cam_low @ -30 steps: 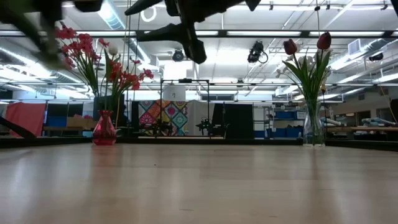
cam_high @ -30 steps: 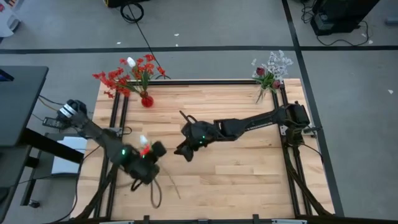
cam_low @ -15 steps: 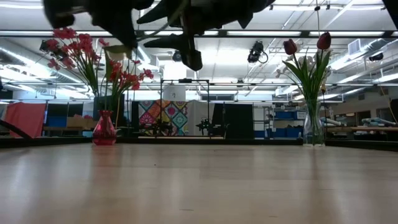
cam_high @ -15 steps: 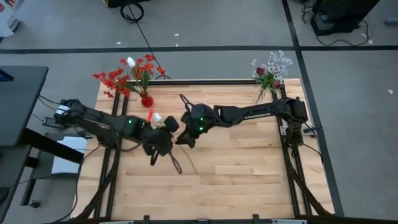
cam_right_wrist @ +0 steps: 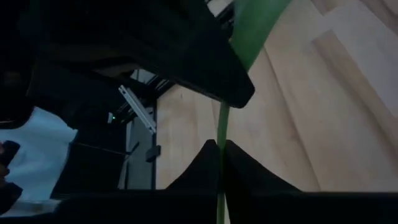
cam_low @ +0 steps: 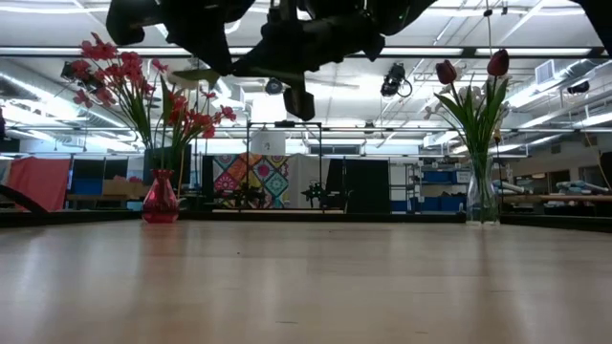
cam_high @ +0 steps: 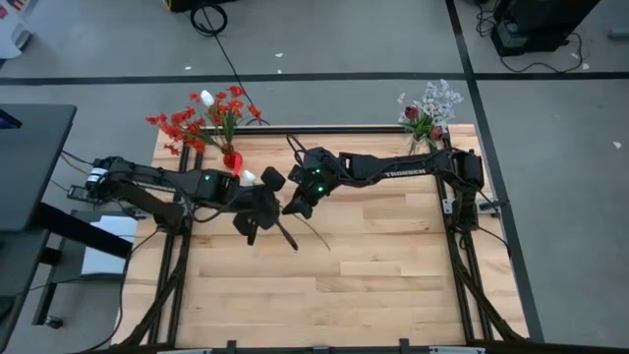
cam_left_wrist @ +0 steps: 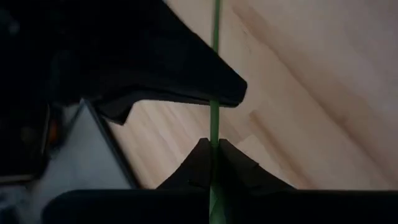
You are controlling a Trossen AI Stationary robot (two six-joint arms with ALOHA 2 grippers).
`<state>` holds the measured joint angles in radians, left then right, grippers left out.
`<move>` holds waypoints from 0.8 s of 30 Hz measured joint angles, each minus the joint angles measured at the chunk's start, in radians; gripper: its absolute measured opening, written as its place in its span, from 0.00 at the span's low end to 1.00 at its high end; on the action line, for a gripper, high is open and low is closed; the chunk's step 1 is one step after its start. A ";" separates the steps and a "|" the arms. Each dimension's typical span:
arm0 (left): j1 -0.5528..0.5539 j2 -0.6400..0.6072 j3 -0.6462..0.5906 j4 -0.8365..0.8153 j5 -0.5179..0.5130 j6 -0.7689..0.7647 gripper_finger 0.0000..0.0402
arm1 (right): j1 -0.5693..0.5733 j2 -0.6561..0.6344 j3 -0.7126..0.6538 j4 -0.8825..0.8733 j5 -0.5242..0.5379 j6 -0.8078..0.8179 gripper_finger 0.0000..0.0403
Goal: Sort flowers into vase by color
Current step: Put the white flower into the red vase
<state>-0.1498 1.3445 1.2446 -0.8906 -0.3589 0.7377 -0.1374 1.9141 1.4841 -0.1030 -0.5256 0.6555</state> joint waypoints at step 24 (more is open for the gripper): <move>0.469 -0.327 -0.283 0.598 0.239 -1.312 0.42 | -0.070 -0.050 0.000 0.277 0.680 -0.447 0.02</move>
<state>0.3197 1.0180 0.9611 -0.2924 -0.1201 -0.5745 -0.2070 1.8636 1.4845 0.1740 0.1546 0.2083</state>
